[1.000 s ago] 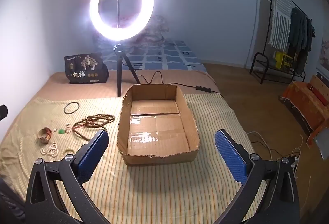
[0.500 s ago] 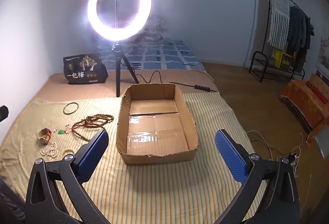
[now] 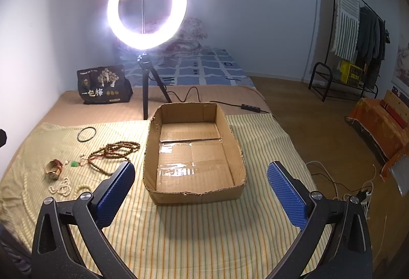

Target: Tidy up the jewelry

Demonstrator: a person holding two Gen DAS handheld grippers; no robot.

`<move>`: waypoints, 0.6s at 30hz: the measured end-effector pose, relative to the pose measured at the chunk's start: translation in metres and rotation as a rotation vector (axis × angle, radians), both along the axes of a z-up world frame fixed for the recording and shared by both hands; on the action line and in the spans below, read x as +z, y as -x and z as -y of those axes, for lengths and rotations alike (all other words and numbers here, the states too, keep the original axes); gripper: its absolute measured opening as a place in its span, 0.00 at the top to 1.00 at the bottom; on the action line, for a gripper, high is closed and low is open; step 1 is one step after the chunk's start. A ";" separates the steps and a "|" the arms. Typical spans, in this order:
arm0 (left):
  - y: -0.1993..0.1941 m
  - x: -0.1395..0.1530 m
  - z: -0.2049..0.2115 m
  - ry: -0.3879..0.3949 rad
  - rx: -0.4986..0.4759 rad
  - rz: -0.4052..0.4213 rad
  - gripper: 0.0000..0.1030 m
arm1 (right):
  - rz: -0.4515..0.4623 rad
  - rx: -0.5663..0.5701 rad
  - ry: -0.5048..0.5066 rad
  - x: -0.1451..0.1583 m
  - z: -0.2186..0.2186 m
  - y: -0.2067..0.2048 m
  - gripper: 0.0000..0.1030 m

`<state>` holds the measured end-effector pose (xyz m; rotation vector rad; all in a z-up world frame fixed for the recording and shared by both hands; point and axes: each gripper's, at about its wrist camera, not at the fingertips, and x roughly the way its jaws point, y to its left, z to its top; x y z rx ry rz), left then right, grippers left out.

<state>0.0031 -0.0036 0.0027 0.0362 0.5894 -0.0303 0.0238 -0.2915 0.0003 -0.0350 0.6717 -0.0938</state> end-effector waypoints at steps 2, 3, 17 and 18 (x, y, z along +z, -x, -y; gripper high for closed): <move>0.000 0.000 0.000 0.002 0.001 0.000 0.00 | 0.000 0.000 0.001 0.000 0.000 0.000 0.00; 0.000 0.000 0.000 0.002 0.001 0.000 0.00 | 0.000 -0.001 0.000 0.000 0.000 0.000 0.00; 0.001 -0.001 0.000 0.002 0.000 0.000 0.00 | -0.003 -0.010 -0.003 -0.003 0.003 0.000 0.00; 0.001 -0.001 0.000 0.002 0.000 0.001 0.00 | -0.004 -0.010 -0.003 -0.003 0.003 0.000 0.00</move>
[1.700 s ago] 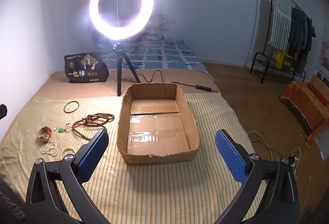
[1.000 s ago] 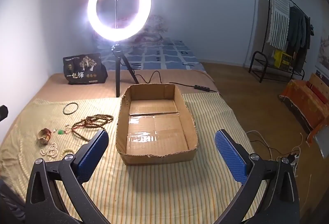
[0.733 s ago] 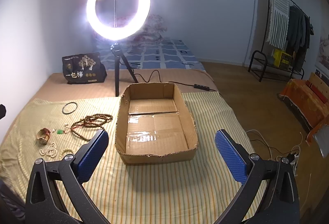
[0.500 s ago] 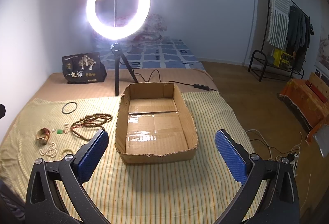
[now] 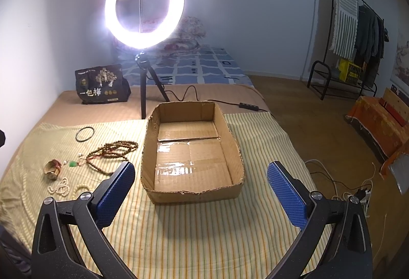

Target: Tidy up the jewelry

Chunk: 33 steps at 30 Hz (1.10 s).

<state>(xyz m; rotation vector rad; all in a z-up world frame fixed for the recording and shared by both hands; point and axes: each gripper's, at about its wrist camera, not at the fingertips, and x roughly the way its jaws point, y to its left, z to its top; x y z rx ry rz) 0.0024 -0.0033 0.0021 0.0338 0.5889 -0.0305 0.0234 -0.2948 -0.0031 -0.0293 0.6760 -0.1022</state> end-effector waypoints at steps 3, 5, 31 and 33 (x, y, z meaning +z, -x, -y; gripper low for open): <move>0.001 0.000 0.001 0.000 0.000 0.001 0.00 | -0.003 -0.001 0.001 0.000 0.000 0.000 0.00; 0.000 0.000 0.001 0.001 0.000 -0.001 0.00 | -0.004 -0.001 0.001 -0.001 0.000 0.000 0.00; 0.003 -0.004 0.001 0.000 0.003 -0.007 0.00 | -0.016 -0.001 0.004 -0.004 -0.003 0.000 0.00; 0.004 -0.005 -0.001 -0.001 0.006 -0.009 0.00 | -0.018 0.002 0.004 -0.004 -0.004 -0.001 0.00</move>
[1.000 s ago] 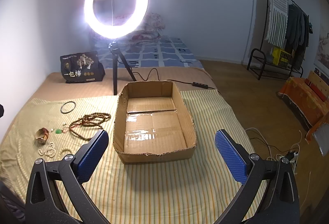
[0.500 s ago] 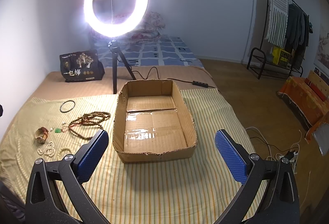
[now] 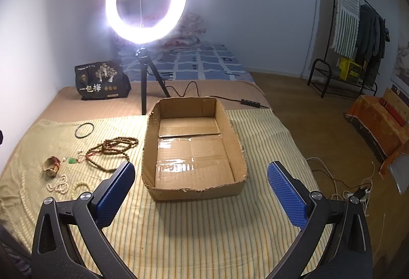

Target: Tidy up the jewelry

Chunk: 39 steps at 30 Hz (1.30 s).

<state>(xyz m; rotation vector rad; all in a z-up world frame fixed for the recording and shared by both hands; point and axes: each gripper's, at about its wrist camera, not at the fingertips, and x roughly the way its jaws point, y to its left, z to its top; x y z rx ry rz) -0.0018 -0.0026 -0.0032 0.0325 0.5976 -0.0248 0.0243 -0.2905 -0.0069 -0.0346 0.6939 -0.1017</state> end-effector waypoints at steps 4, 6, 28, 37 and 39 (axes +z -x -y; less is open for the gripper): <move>-0.001 -0.002 -0.006 0.002 0.009 -0.006 0.00 | -0.003 0.011 -0.002 0.001 -0.006 -0.002 0.00; -0.002 -0.002 -0.009 0.001 0.013 -0.008 0.00 | -0.004 0.019 -0.004 0.002 -0.009 -0.004 0.00; -0.057 0.005 -0.100 0.080 0.134 -0.097 0.00 | -0.062 0.175 -0.023 -0.005 -0.054 -0.033 0.00; -0.093 -0.042 -0.108 0.096 0.108 -0.297 0.22 | -0.138 0.318 -0.104 -0.027 -0.082 -0.053 0.00; -0.099 -0.054 -0.109 0.096 0.108 -0.333 0.23 | -0.156 0.338 -0.099 -0.032 -0.090 -0.057 0.00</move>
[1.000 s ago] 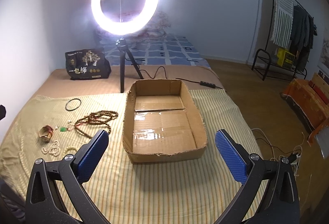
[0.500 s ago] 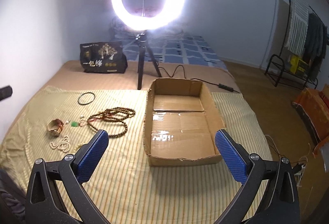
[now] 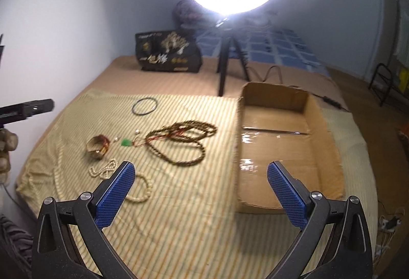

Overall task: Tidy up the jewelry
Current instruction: 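Move left tool to the brown leather watch while right tool approaches the cream bead bracelet, then close left tool on the watch strap while right tool grips the cream bracelet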

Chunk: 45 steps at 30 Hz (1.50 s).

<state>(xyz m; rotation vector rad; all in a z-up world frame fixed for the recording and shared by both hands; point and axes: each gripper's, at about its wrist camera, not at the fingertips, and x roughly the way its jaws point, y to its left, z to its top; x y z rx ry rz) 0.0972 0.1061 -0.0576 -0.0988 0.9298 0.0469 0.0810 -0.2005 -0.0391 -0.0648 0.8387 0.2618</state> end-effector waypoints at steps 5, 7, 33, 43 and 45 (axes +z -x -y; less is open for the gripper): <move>-0.016 -0.031 -0.005 0.026 -0.009 -0.101 0.41 | -0.017 0.053 0.036 -0.011 -0.019 -0.007 0.02; -0.022 -0.041 -0.009 0.042 -0.001 -0.131 0.44 | -0.059 0.076 0.040 -0.021 -0.026 -0.013 0.09; -0.073 -0.126 -0.034 0.171 0.059 -0.352 0.74 | -0.390 0.208 -0.017 -0.109 -0.077 -0.049 0.68; -0.081 -0.133 -0.031 0.167 0.062 -0.358 0.87 | -0.373 0.242 0.074 -0.121 -0.092 -0.048 0.81; -0.081 -0.134 -0.031 0.173 0.060 -0.359 0.92 | -0.360 0.251 0.098 -0.121 -0.094 -0.046 0.85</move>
